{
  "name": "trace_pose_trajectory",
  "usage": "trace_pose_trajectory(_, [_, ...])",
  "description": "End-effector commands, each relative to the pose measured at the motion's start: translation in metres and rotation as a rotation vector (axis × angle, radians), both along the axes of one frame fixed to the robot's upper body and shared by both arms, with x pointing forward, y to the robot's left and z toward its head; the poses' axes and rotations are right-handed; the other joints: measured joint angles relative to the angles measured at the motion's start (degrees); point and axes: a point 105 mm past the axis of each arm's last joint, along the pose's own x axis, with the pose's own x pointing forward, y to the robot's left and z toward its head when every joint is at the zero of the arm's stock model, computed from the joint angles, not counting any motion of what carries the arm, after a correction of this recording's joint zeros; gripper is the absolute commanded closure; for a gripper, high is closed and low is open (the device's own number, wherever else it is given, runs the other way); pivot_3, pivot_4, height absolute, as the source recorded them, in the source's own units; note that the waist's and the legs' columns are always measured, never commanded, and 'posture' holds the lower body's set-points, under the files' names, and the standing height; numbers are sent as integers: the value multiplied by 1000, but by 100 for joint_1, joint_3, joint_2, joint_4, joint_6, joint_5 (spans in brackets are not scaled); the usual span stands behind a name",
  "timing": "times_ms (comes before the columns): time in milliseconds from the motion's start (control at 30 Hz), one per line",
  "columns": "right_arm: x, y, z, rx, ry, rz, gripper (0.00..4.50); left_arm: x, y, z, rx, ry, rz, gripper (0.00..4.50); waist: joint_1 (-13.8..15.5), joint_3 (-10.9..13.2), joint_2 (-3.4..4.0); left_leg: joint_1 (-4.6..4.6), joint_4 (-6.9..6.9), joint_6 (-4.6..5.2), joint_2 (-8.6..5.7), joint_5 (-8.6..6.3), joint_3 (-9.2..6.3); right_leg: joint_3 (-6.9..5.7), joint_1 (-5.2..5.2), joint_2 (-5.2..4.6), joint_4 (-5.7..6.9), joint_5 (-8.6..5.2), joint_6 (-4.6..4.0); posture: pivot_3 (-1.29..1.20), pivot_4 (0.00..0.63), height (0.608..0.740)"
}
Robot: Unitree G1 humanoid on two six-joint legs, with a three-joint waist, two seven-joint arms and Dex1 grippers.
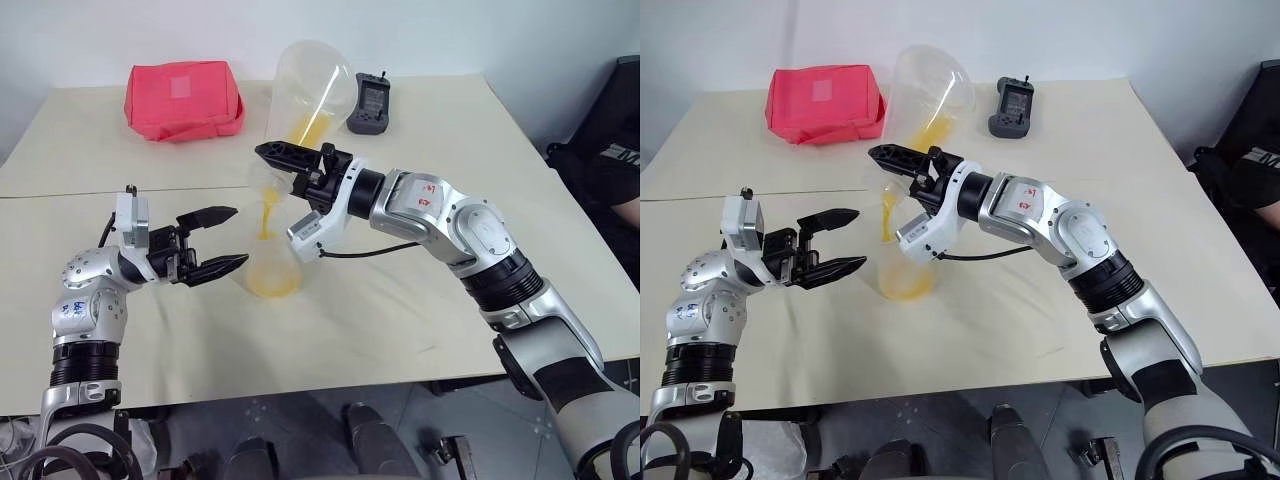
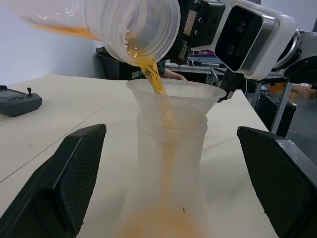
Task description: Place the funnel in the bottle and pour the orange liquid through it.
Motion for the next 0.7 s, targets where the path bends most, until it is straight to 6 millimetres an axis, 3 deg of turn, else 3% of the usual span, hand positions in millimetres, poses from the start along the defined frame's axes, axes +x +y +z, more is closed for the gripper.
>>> trace_pose_trajectory(33, [-7,2,15,27,-47,30,2066,-2,6,8,1,-34,23,0,0,0,0,0,0,0,0,0,0,0,0,0,0,0,0,0,150,740])
trace_pose_trajectory(700, [-9,0,13,1,-64,35,2066,0,6,9,2,-31,22,0,-4,0,0,0,0,0,0,0,0,0,0,0,0,0,0,0,150,740])
